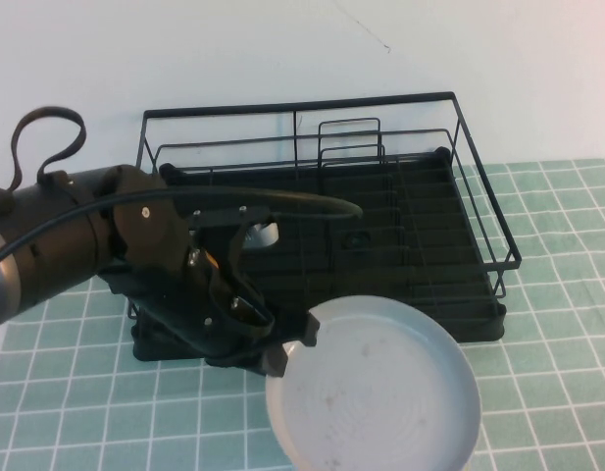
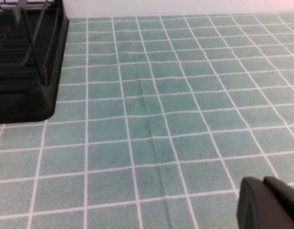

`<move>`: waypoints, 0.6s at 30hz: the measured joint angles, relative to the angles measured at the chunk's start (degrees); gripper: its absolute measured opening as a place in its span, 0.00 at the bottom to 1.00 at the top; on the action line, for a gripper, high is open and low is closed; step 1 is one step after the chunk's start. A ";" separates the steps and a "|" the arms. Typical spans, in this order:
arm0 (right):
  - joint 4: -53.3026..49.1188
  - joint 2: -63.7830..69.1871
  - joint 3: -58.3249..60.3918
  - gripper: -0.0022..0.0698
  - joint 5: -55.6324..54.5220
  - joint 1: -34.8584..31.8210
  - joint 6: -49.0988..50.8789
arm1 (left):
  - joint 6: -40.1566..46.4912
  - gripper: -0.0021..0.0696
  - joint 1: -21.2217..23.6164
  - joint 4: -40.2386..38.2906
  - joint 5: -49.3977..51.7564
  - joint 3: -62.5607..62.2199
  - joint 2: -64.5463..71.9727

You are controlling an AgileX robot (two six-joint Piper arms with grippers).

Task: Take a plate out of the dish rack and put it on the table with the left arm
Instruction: Place the plate from the table

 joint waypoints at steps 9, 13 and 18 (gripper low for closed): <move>0.00 0.00 0.00 0.03 0.00 0.00 0.00 | -3.37 0.20 -0.21 0.34 -5.33 0.61 0.00; 0.00 0.00 0.00 0.03 0.00 0.00 0.00 | -3.37 0.48 -0.21 0.67 -5.05 0.61 0.00; 0.00 0.00 0.00 0.03 0.00 0.00 0.00 | -3.24 0.61 -0.21 4.03 -3.93 0.44 -1.13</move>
